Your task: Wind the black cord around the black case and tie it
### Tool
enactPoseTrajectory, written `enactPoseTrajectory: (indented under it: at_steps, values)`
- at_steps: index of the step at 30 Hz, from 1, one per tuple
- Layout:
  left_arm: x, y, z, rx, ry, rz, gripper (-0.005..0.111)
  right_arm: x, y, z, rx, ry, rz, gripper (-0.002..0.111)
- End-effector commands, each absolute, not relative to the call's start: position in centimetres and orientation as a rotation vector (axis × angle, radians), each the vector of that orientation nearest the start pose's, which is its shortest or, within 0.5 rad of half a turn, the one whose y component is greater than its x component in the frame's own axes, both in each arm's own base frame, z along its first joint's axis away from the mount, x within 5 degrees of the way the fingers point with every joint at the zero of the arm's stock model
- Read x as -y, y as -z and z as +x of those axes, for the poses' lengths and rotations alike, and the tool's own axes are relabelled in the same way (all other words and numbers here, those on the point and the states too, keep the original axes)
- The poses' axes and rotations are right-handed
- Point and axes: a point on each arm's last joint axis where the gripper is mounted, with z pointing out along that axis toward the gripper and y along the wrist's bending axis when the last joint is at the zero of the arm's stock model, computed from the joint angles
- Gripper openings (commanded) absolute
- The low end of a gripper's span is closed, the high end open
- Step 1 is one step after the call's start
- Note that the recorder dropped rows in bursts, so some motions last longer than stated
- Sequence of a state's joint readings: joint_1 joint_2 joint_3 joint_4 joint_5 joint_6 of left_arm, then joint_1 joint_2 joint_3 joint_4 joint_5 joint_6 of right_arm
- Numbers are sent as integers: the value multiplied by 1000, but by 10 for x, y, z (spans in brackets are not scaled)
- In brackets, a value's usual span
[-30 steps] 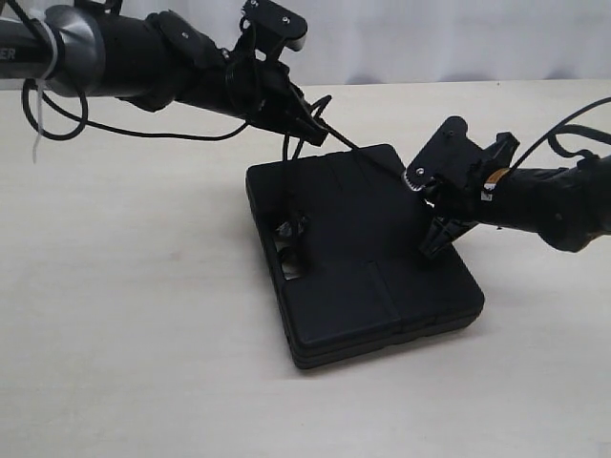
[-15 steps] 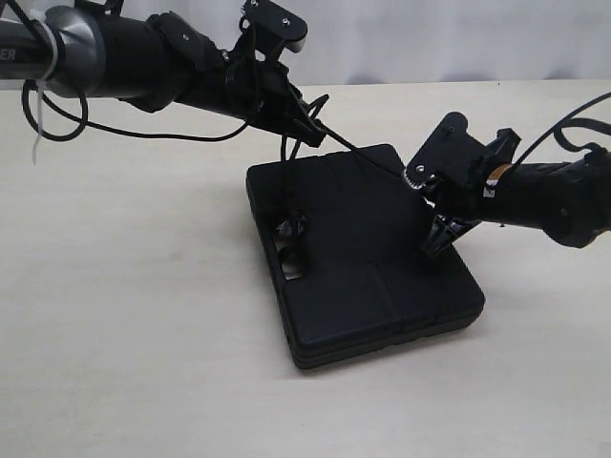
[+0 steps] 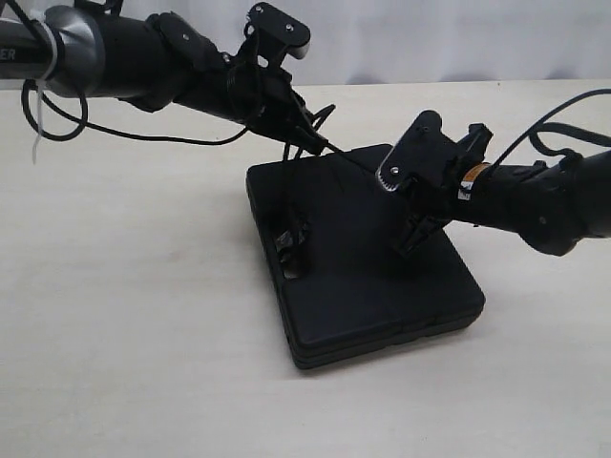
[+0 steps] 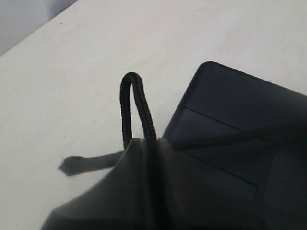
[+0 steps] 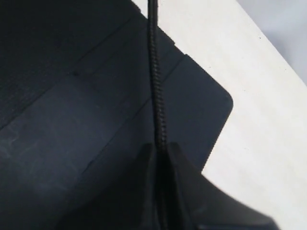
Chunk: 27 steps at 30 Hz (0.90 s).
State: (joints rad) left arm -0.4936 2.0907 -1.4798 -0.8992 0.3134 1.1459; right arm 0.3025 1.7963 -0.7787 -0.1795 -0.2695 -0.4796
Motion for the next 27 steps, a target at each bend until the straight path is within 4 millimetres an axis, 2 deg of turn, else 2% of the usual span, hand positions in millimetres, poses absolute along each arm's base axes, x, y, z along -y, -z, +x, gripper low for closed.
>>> enactPoseTrajectory:
  at_steps: [1, 3, 10, 15, 18, 22, 24, 27]
  values:
    - [260, -184, 386, -2011, 413, 1164, 0, -106, -153, 326, -1941, 129, -976, 4]
    - [270, -183, 379, -1962, 407, 1255, 0, -106, -154, 326, -1936, 126, -950, 4]
    - [298, -185, 357, -1925, 476, 1300, 0, -106, -154, 327, -1935, 125, -947, 4]
    - [304, -191, 353, -1983, 576, 1178, 1, -106, -154, 327, -1935, 125, -947, 4]
    - [302, -192, 353, -1997, 593, 1178, 15, -106, -154, 327, -1935, 125, -947, 4]
    - [295, -191, 356, -2017, 629, 1193, 47, -106, -154, 327, -1935, 125, -947, 4]
    - [291, -193, 357, -2022, 639, 1192, 59, -106, -154, 327, -1935, 125, -947, 4]
    - [283, -203, 363, -2001, 602, 1151, 65, -106, -154, 327, -1935, 125, -947, 4]
